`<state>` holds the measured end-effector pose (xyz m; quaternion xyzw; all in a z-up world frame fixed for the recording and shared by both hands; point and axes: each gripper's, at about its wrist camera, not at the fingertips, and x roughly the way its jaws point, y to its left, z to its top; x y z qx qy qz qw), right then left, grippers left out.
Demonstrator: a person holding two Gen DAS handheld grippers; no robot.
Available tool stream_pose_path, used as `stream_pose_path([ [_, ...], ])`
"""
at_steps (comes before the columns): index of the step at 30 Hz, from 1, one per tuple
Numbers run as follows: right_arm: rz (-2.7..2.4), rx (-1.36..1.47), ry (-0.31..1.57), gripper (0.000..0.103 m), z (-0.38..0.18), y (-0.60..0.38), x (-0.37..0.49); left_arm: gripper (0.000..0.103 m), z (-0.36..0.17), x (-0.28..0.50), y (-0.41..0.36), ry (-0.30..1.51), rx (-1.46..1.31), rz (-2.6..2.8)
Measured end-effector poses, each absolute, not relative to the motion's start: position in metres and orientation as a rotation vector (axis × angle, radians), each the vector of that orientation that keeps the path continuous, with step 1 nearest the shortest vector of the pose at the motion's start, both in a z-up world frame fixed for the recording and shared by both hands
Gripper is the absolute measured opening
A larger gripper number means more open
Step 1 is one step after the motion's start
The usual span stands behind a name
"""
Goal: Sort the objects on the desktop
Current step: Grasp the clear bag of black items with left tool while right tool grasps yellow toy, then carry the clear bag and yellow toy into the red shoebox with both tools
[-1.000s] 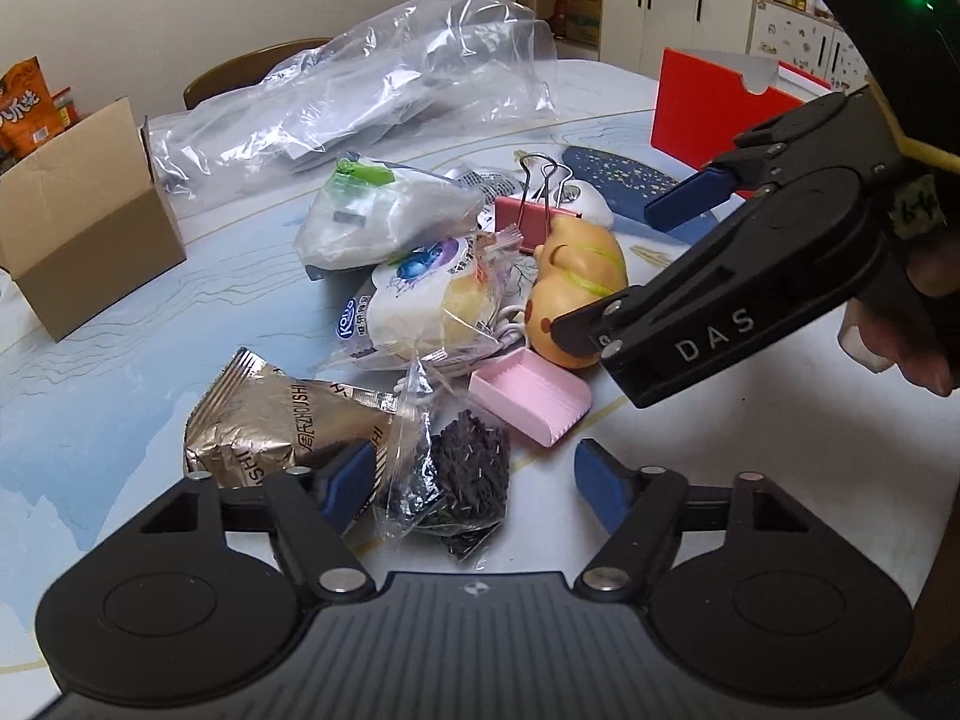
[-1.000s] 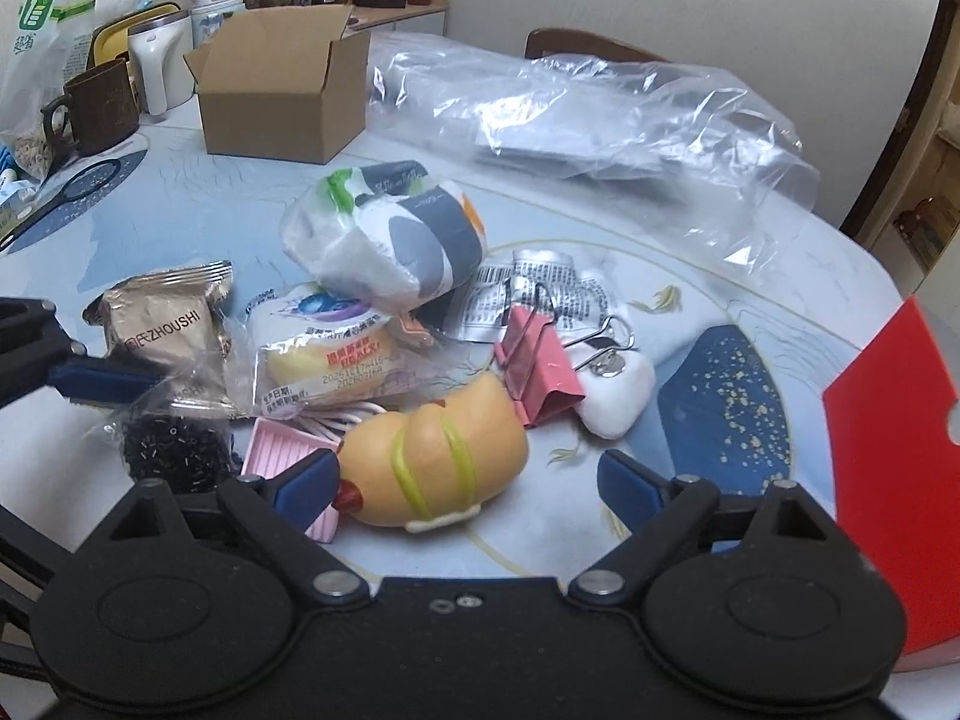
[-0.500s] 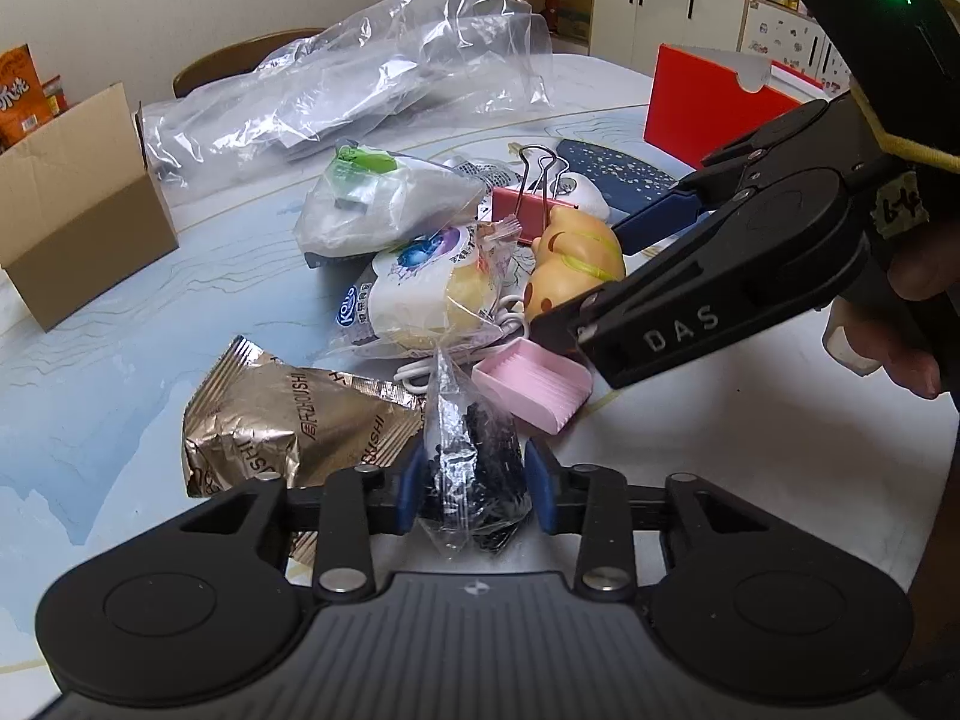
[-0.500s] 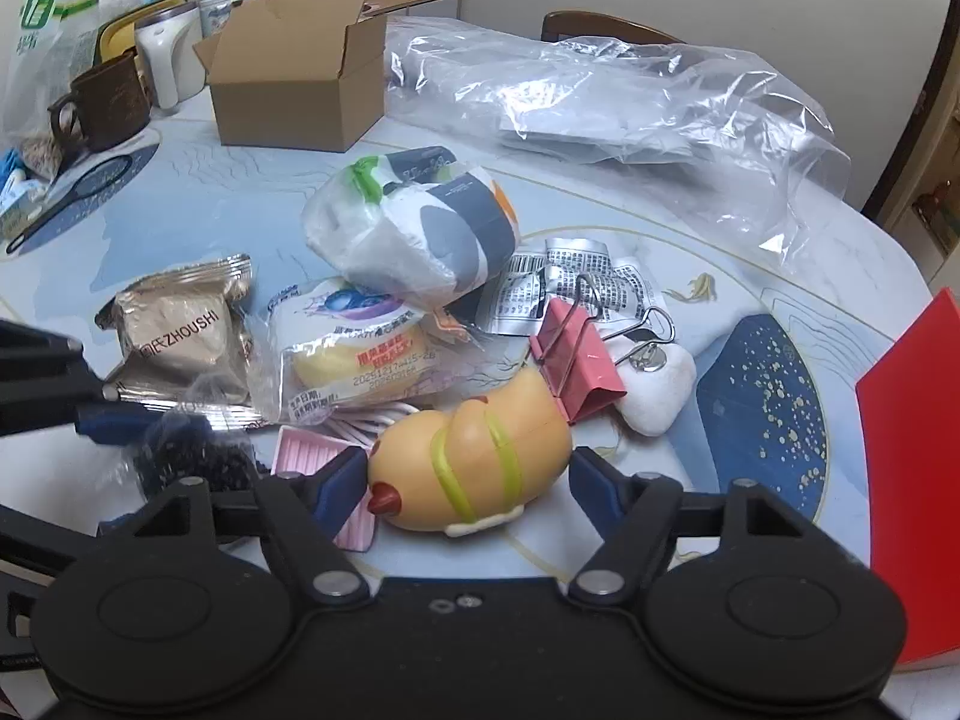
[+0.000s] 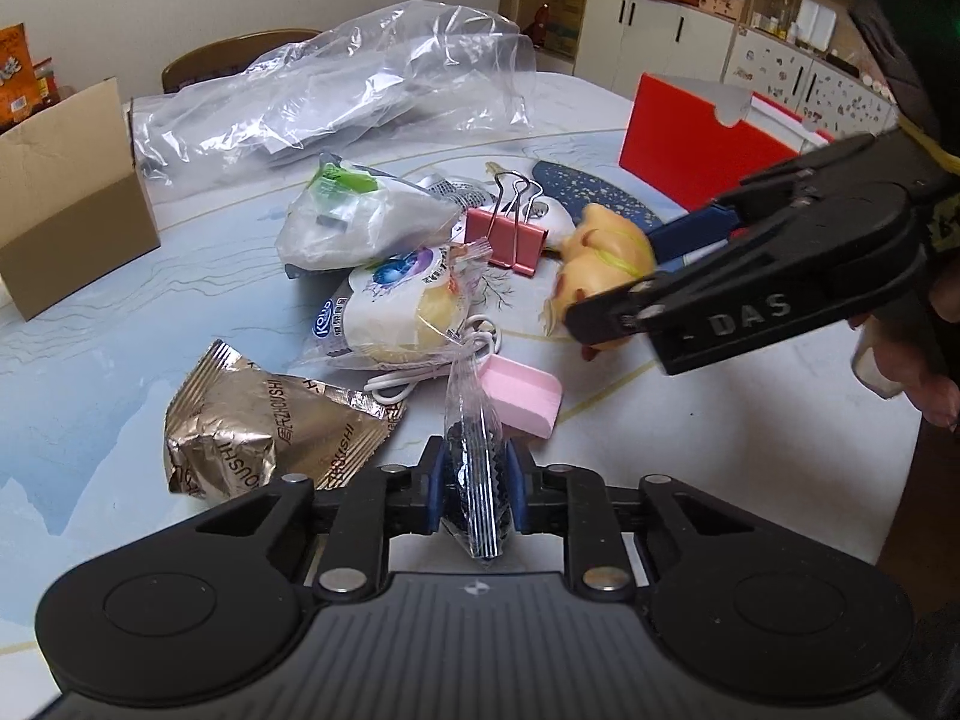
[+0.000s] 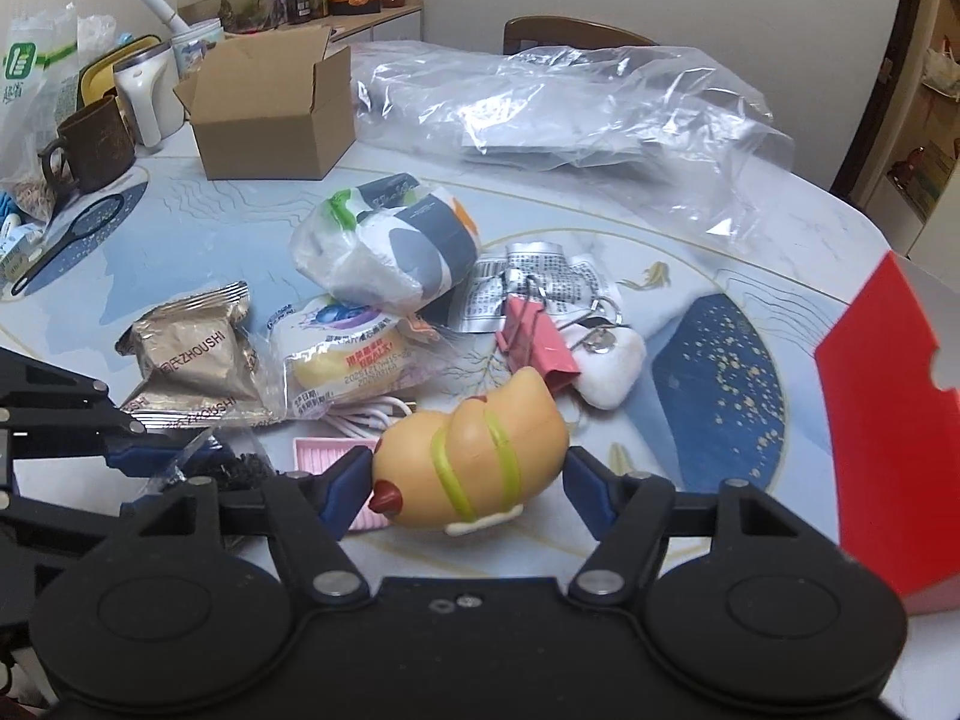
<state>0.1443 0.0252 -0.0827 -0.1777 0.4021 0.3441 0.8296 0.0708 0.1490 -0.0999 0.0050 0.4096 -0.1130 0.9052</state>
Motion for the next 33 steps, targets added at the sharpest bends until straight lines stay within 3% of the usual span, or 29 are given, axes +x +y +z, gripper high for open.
stream_pose_path([
  [14, 0.790, -0.322, 0.853, 0.068, -0.057, -0.035, 0.137, 0.019, -0.058, 0.057, 0.133, 0.788, -0.052, -0.122],
  [33, 0.822, -0.256, 0.796, 0.068, -0.006, -0.153, 0.193, 0.019, -0.016, 0.114, 0.012, 0.721, -0.021, -0.161],
])
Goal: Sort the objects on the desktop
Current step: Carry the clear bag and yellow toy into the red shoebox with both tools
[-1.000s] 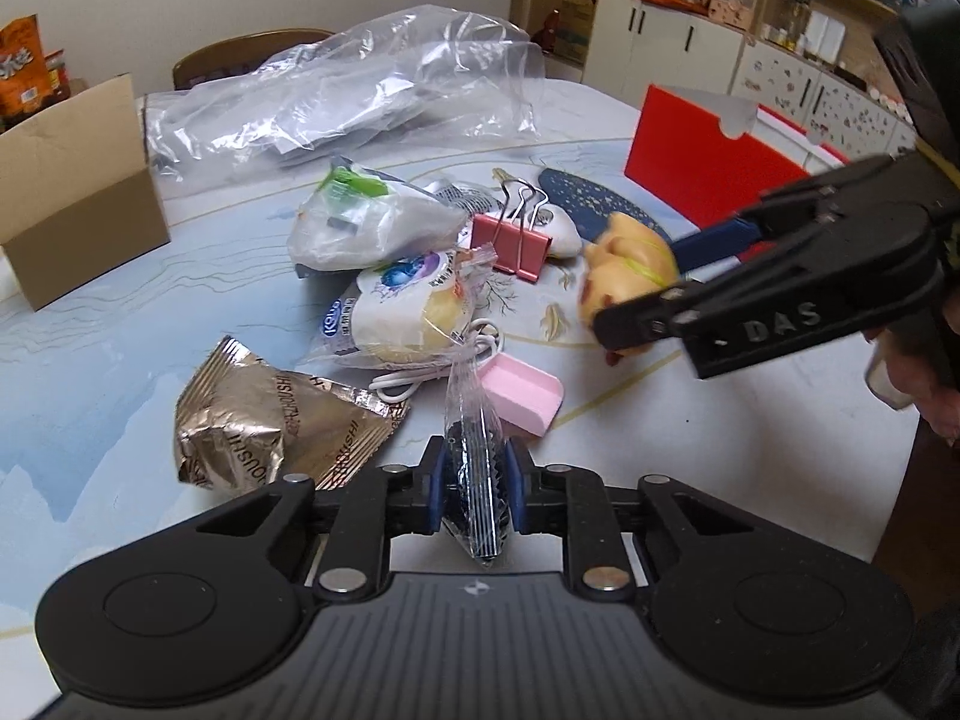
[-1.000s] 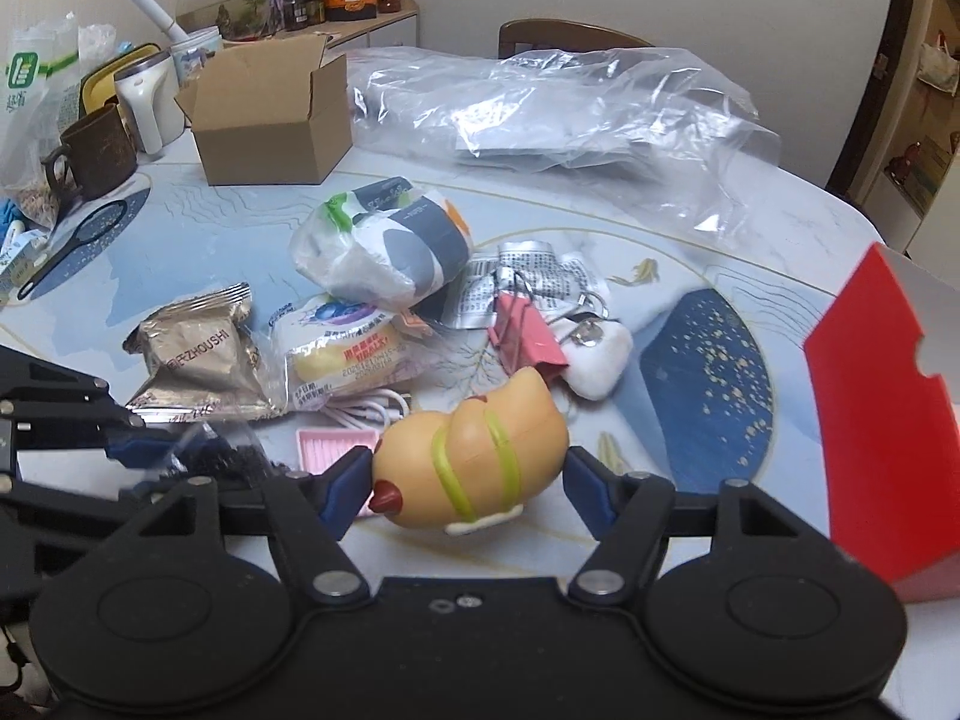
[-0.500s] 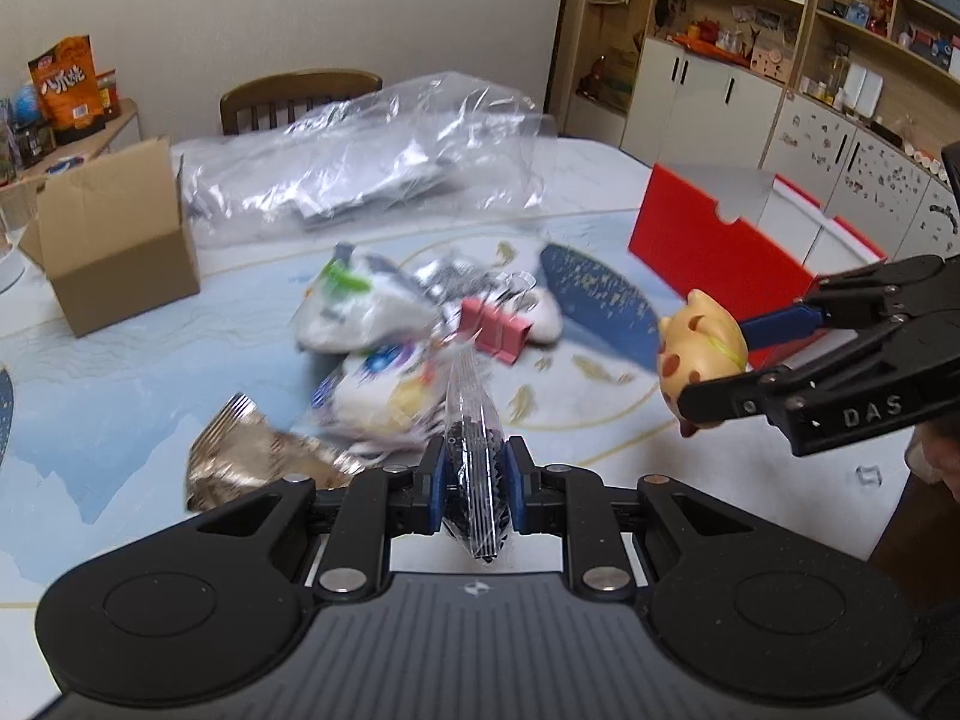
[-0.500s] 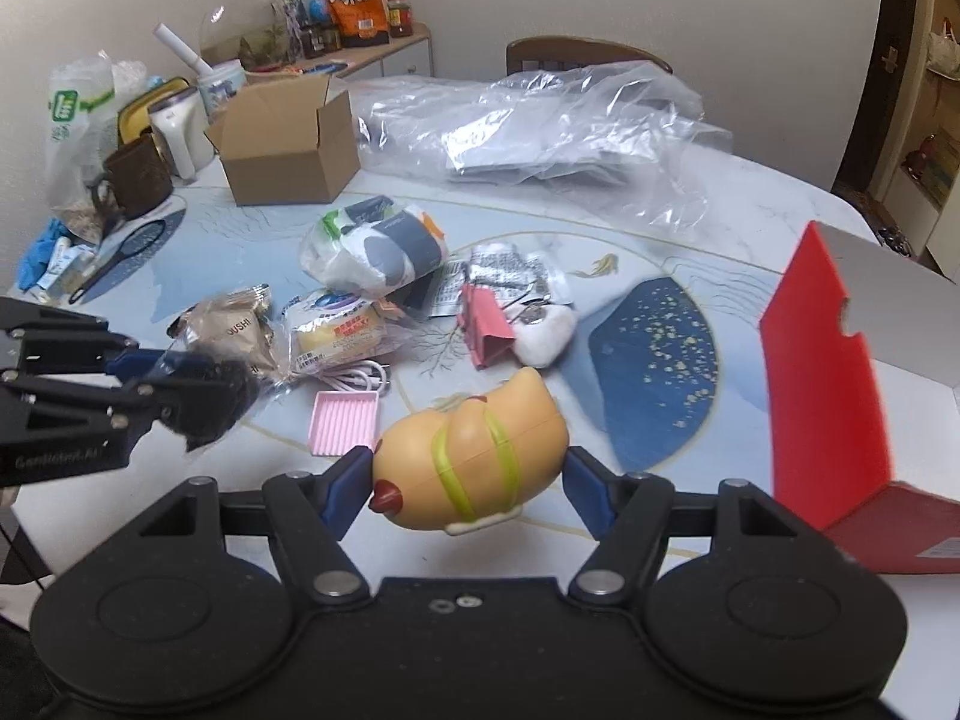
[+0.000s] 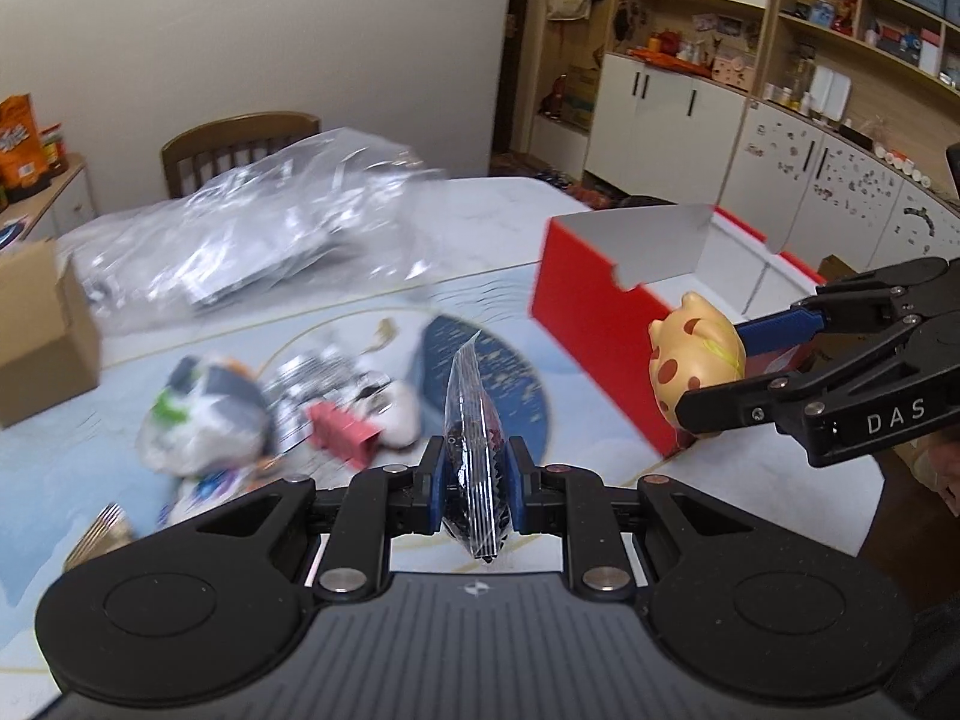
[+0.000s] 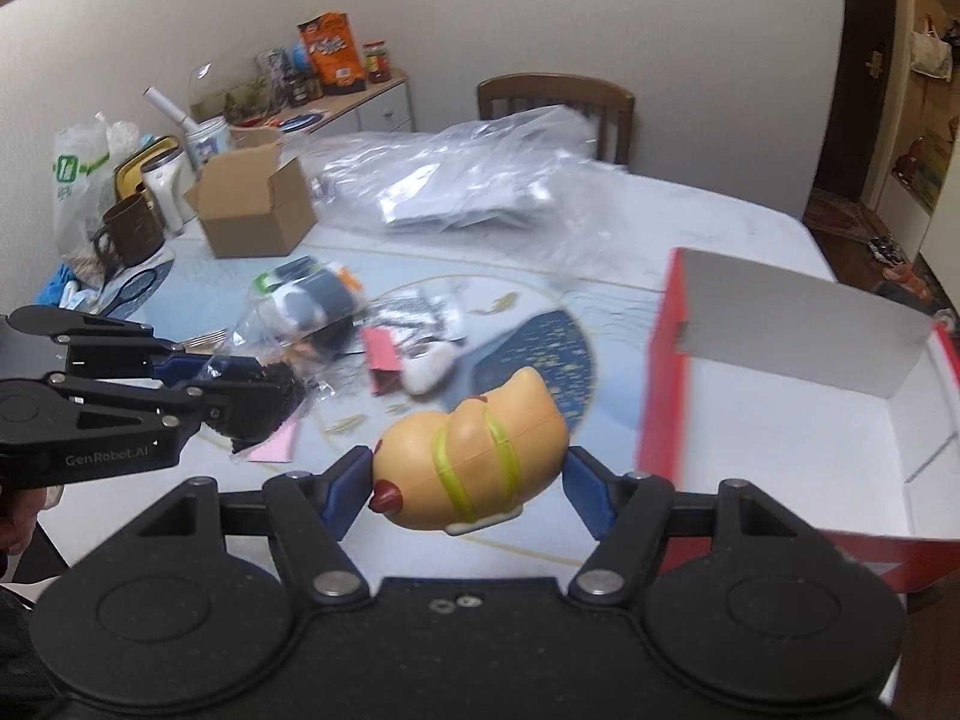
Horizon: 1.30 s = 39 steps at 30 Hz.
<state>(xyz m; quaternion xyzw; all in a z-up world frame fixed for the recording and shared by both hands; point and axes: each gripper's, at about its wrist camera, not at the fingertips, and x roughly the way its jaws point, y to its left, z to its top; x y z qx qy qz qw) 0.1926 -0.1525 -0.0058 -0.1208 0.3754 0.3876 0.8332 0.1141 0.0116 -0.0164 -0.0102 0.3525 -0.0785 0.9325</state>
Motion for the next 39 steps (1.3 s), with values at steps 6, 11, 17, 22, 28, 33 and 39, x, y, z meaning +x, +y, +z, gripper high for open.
stream_pose_path([
  [6, 0.793, -0.240, 0.779, 0.068, 0.002, -0.188, 0.217, 0.019, -0.008, 0.138, -0.028, 0.705, 0.005, -0.206],
  [11, 0.773, -0.208, 0.792, 0.068, 0.003, -0.214, 0.236, 0.019, -0.002, 0.157, -0.058, 0.692, 0.024, -0.242],
  [17, 0.727, -0.201, 0.786, 0.068, 0.004, -0.242, 0.256, 0.019, 0.005, 0.180, -0.092, 0.674, 0.053, -0.291],
  [22, 0.690, -0.210, 0.783, 0.068, 0.002, -0.260, 0.273, 0.019, 0.008, 0.200, -0.124, 0.663, 0.095, -0.340],
  [28, 0.647, -0.211, 0.782, 0.068, -0.004, -0.278, 0.295, 0.019, 0.003, 0.224, -0.155, 0.676, 0.127, -0.387],
  [33, 0.628, -0.223, 0.788, 0.068, -0.010, -0.287, 0.312, 0.019, -0.006, 0.248, -0.172, 0.709, 0.154, -0.420],
  [39, 0.606, -0.254, 0.817, 0.068, -0.025, -0.296, 0.340, 0.019, -0.024, 0.282, -0.182, 0.773, 0.178, -0.434],
])
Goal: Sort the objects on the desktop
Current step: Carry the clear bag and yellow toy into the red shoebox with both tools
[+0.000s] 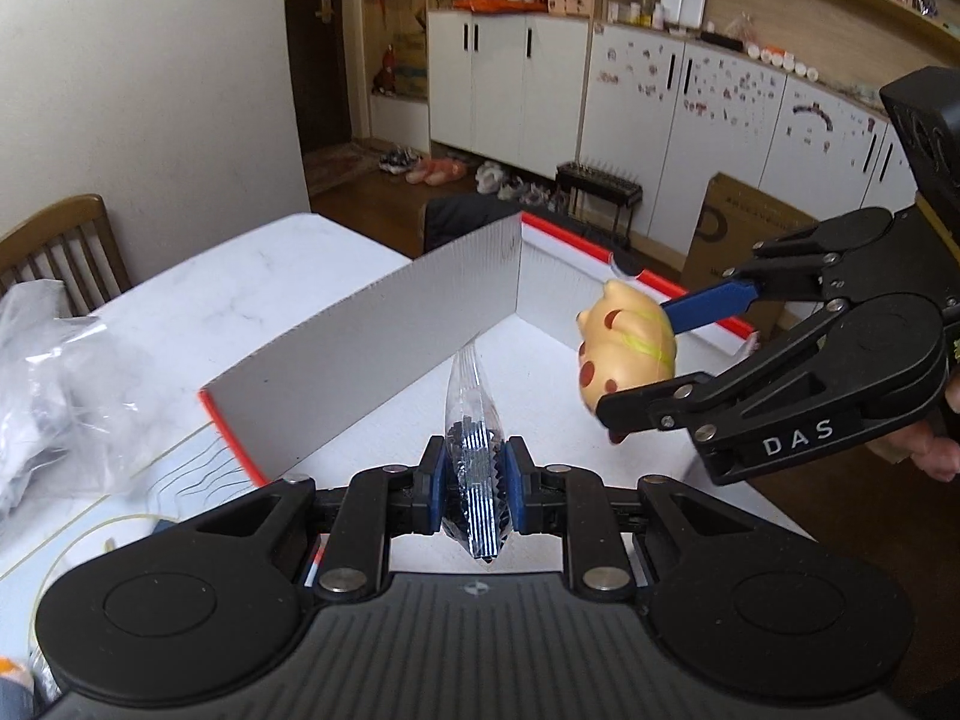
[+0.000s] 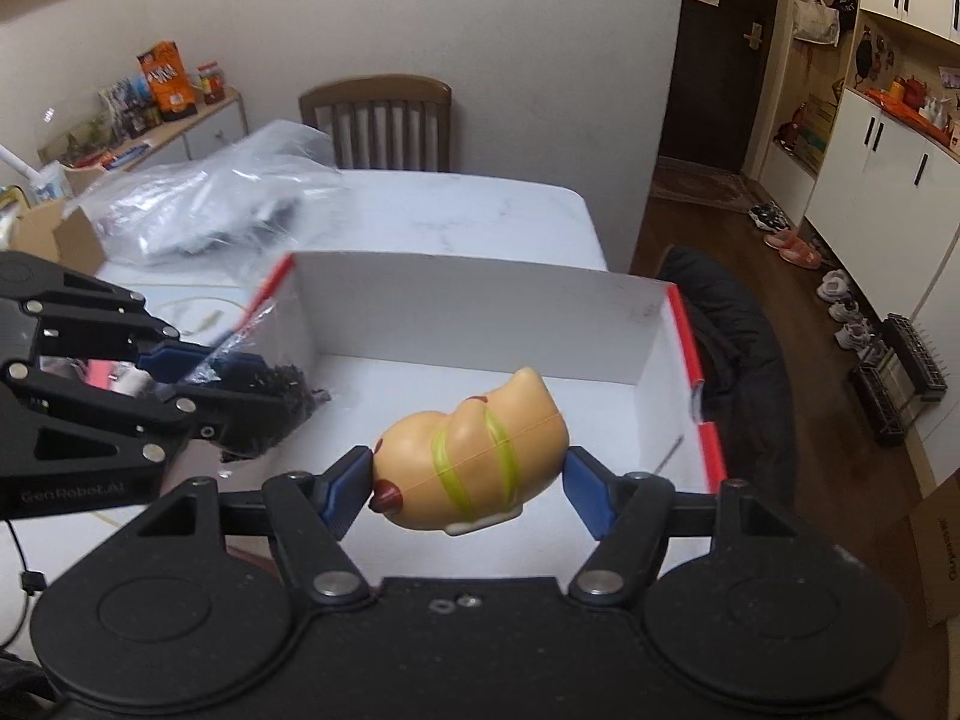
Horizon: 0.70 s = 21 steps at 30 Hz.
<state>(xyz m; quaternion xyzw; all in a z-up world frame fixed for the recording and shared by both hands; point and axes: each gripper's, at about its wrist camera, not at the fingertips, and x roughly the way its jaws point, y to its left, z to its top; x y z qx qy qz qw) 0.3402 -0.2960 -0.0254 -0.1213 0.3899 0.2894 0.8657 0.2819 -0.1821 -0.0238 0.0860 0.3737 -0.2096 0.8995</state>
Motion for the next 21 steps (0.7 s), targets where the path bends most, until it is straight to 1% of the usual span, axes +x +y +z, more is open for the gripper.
stream_pose_path([
  [10, 0.612, -0.289, 0.902, 0.068, -0.053, -0.299, 0.375, 0.019, -0.049, 0.327, -0.195, 0.879, 0.203, -0.464],
  [21, 0.635, -0.418, 0.983, 0.068, -0.085, -0.279, 0.392, 0.019, -0.077, 0.358, -0.203, 1.015, 0.210, -0.471],
])
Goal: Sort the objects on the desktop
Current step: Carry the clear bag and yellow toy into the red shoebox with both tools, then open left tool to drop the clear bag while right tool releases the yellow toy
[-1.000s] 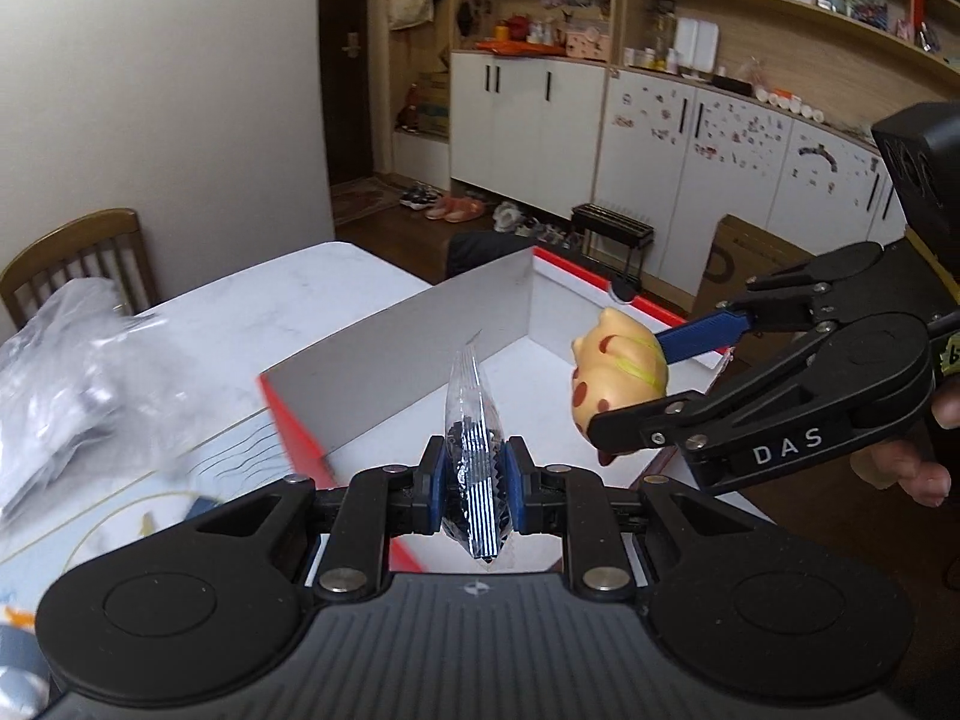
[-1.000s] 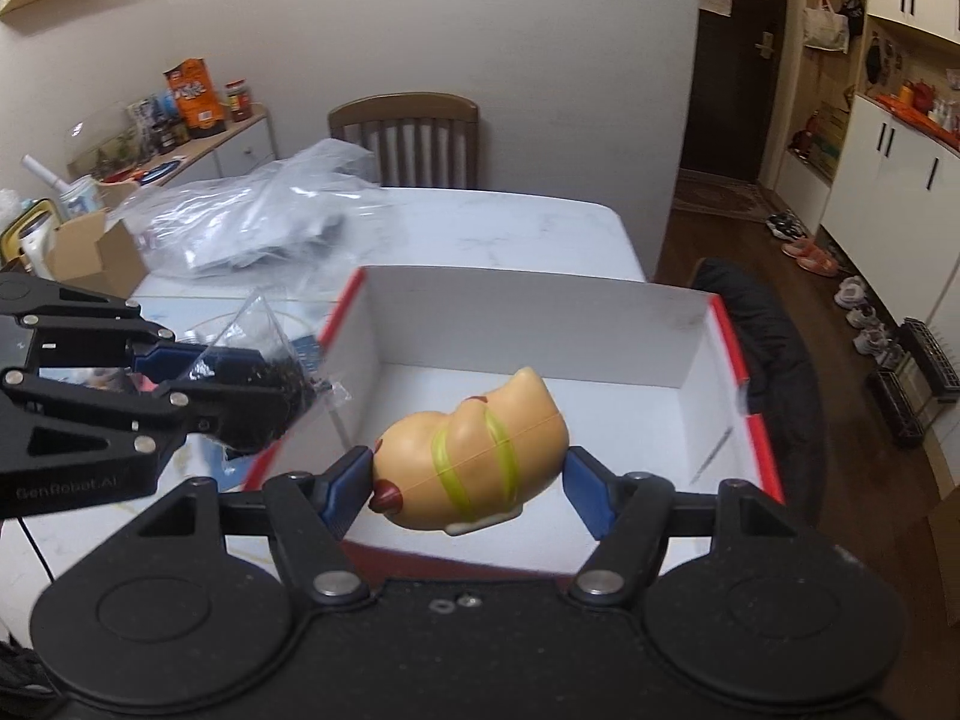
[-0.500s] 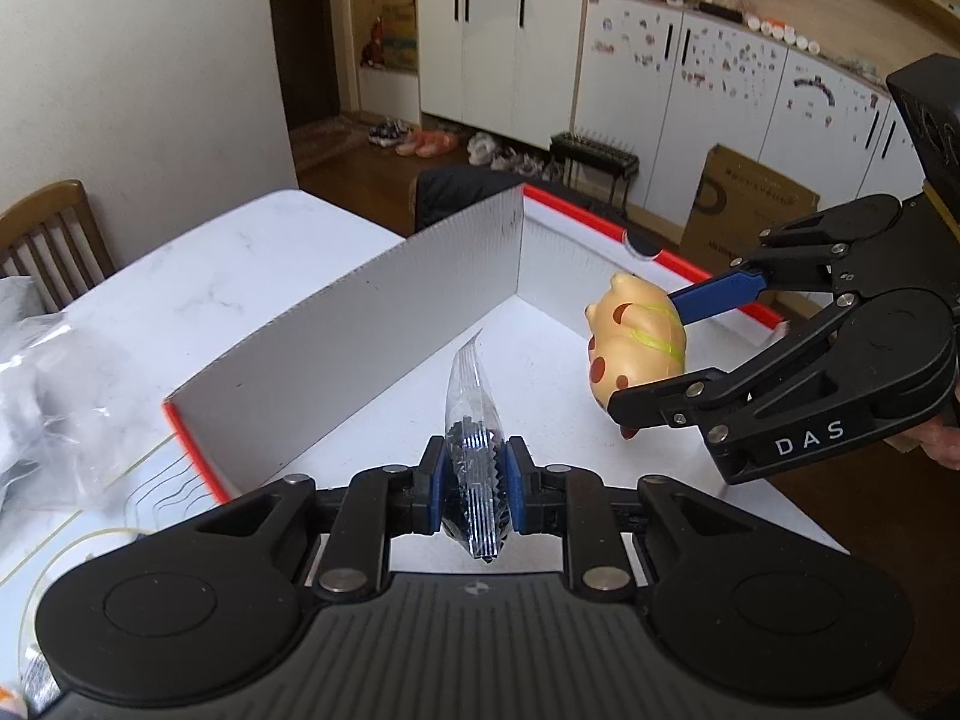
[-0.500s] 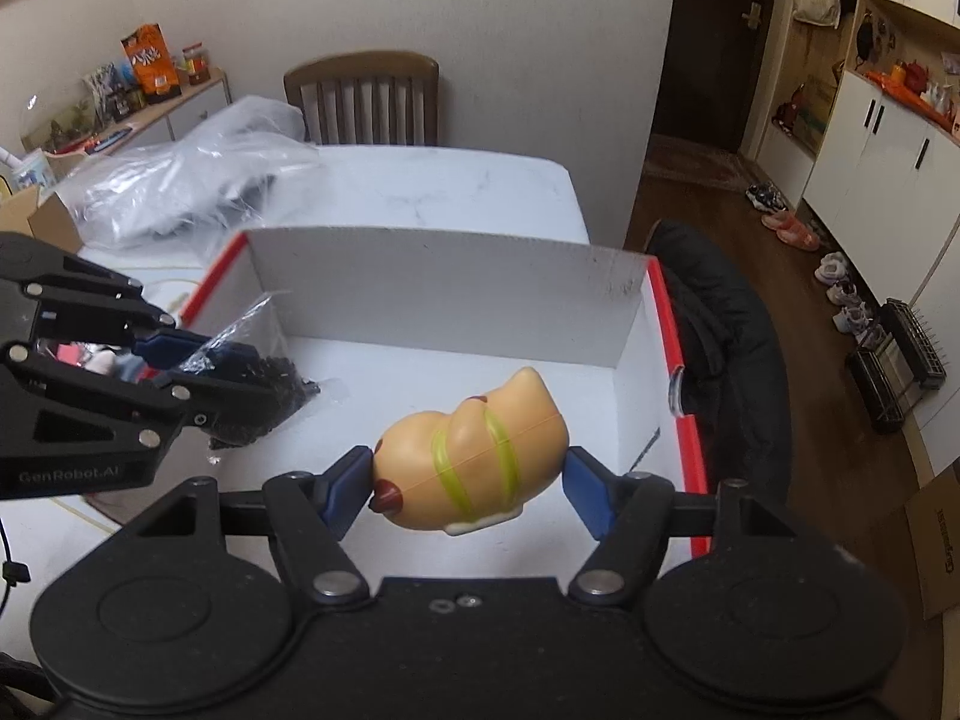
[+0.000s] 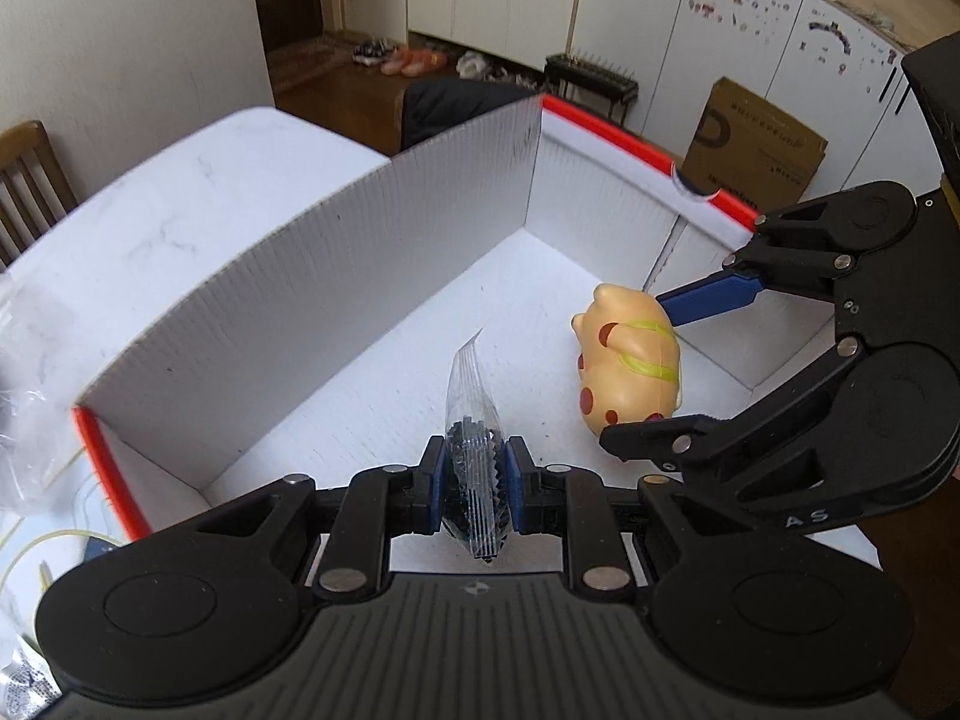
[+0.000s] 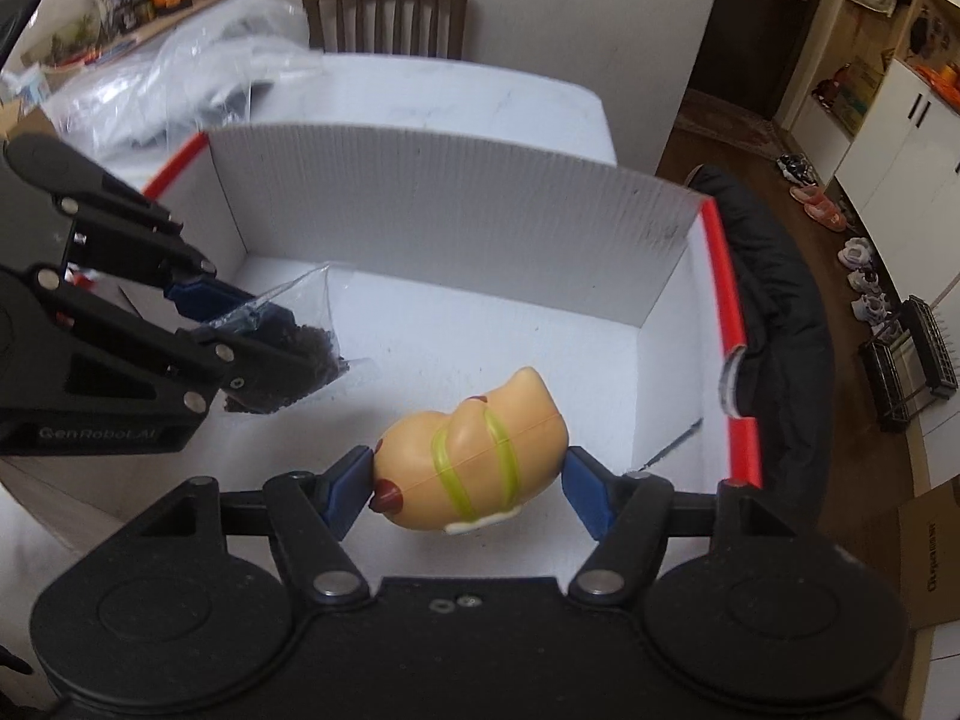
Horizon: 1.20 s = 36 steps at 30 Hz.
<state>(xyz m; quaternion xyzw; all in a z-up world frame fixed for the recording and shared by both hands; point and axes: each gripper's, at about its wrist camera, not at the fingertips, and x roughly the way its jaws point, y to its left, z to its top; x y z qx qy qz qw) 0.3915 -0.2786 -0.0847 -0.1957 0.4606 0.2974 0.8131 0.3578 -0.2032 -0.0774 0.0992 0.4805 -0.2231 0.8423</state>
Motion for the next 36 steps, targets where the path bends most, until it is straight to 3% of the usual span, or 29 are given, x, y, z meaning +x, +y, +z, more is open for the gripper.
stream_pose_path([
  [25, 0.644, -0.535, 1.089, 0.069, -0.102, -0.267, 0.392, 0.019, -0.102, 0.368, -0.210, 1.166, 0.237, -0.500],
  [36, 0.670, -0.504, 1.071, 0.079, -0.097, -0.271, 0.392, 0.019, -0.093, 0.361, -0.206, 1.114, 0.228, -0.485],
])
